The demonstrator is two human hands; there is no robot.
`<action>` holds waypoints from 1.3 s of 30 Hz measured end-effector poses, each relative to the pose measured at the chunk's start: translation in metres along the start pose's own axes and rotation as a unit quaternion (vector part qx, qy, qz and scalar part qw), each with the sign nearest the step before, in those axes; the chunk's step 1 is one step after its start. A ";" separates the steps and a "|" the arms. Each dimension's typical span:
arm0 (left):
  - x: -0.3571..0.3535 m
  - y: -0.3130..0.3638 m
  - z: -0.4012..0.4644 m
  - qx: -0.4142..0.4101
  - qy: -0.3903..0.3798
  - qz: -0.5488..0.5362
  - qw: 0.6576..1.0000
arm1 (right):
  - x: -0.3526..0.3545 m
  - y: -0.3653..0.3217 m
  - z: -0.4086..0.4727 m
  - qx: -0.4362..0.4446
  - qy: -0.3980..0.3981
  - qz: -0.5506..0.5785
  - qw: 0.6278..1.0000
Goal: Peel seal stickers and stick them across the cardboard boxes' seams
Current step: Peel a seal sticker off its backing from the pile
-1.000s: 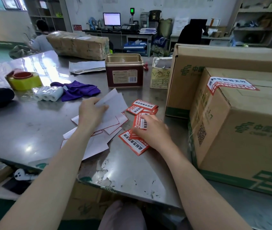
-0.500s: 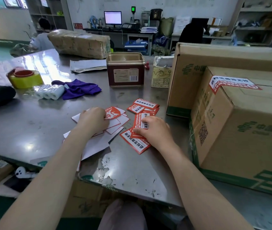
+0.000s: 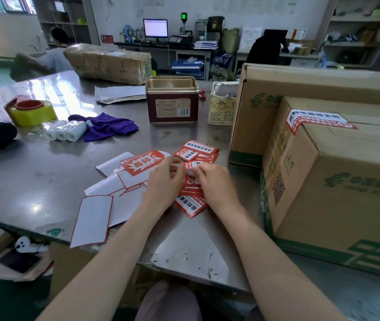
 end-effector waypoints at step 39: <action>0.007 -0.006 0.001 0.038 -0.047 -0.152 0.987 | 0.016 0.024 -0.002 -0.139 0.152 0.304 0.930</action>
Point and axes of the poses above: each hand's wrist, its own z-axis towards the middle knuckle, its own x-axis out of the back of the hand, y = z × x, the point moved 6 cm from there along z, towards the middle knuckle, and after that the axes turned 11 degrees about x, right-handed, at the moved point
